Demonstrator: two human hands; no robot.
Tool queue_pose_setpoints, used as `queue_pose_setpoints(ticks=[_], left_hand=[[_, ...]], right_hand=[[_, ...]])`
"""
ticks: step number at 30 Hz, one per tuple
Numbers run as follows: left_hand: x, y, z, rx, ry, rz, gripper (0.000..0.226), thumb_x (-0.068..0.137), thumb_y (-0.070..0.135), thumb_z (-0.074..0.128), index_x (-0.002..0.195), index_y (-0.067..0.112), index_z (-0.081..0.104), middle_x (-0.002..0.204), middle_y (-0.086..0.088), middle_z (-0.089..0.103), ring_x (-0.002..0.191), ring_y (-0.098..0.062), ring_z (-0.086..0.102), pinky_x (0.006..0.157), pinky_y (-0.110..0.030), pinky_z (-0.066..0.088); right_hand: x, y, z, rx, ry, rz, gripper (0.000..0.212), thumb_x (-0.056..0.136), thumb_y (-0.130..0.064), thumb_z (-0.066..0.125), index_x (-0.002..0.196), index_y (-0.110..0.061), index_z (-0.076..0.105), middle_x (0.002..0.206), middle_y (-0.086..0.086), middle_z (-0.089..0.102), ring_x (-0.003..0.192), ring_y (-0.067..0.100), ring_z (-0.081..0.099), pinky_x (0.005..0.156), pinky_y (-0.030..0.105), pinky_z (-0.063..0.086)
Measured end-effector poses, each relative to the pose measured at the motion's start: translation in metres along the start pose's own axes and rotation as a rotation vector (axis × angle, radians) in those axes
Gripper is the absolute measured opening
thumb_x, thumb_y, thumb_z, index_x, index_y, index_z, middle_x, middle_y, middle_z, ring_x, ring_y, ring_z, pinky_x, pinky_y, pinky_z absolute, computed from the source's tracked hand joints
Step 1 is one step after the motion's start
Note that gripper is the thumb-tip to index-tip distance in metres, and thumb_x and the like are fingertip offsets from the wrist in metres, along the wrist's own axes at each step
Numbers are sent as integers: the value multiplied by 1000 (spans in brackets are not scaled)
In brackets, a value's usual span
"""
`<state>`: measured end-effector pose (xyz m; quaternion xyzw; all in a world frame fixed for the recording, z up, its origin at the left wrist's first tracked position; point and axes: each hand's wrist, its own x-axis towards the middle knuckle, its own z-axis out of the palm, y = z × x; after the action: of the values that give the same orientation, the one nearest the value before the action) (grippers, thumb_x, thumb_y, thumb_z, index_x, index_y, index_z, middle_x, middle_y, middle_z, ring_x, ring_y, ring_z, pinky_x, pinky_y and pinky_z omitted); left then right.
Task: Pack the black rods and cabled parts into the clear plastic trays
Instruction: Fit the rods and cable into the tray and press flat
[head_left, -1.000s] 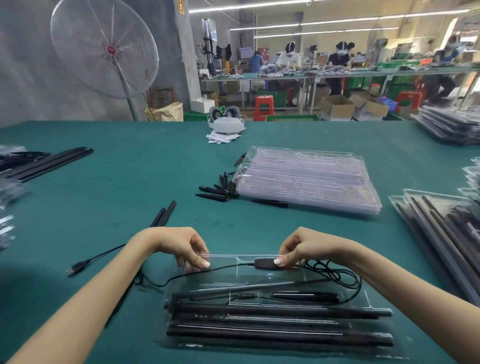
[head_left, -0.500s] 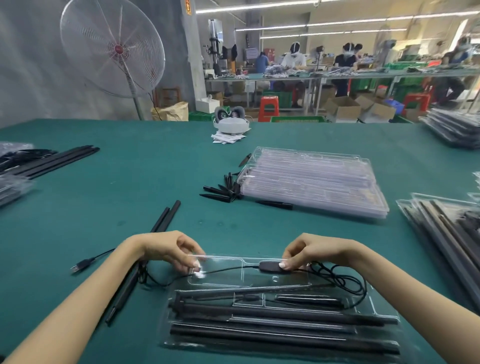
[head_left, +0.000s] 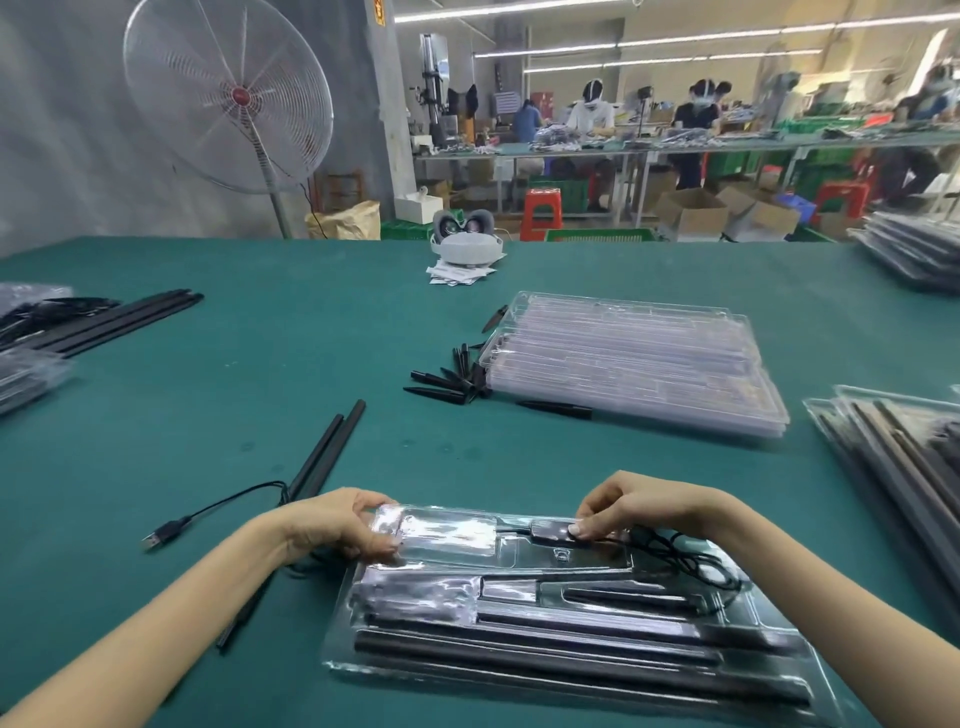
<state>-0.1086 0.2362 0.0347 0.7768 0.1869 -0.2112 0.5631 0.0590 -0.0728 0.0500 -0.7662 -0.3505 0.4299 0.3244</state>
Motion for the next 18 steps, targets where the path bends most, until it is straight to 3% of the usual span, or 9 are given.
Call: queue_pose_setpoints(ticks=[2,3,5,6,11,18], left_hand=[[-1,1,-1,-38,20,-15,63,55,37,90,103,3,67,86,-8,71,68,-12,58,55,-15,41],[0,2,-2,-69,36,-30,54,57,42,88,92,6,69,82,-9,68,61,-10,50,52,-13,38],[2,2,-1,-128,41,-76,24,72,36,80,71,14,70,71,-6,56,53,-7,40,49,-11,37],[5,3,-1,-137,47,-88,22,79,30,73,63,16,68,66,-3,52,54,-7,40,47,-11,37],[9,7,5,-49,110,-136,29,91,16,63,65,12,49,58,-1,58,43,-4,45,41,-11,34],[10,5,5,-19,136,-160,34,90,12,63,64,15,42,52,0,51,55,-12,37,45,-14,26]], right_hand=[[-1,2,0,34,-2,6,14,86,-28,68,76,-20,70,64,-12,63,58,3,52,58,14,40],[-1,3,0,45,2,8,14,86,-29,68,77,-19,71,66,-10,63,59,5,52,59,16,40],[-1,4,0,60,13,9,13,85,-28,68,77,-18,71,67,-9,63,60,7,52,59,17,41],[-1,5,0,65,15,10,13,85,-27,69,77,-18,71,66,-9,64,59,6,53,58,16,41],[1,6,2,51,25,15,14,85,-29,69,75,-19,71,64,-9,63,55,4,52,56,16,40],[3,7,3,69,39,12,14,84,-28,71,73,-20,72,63,-12,64,54,2,53,55,14,41]])
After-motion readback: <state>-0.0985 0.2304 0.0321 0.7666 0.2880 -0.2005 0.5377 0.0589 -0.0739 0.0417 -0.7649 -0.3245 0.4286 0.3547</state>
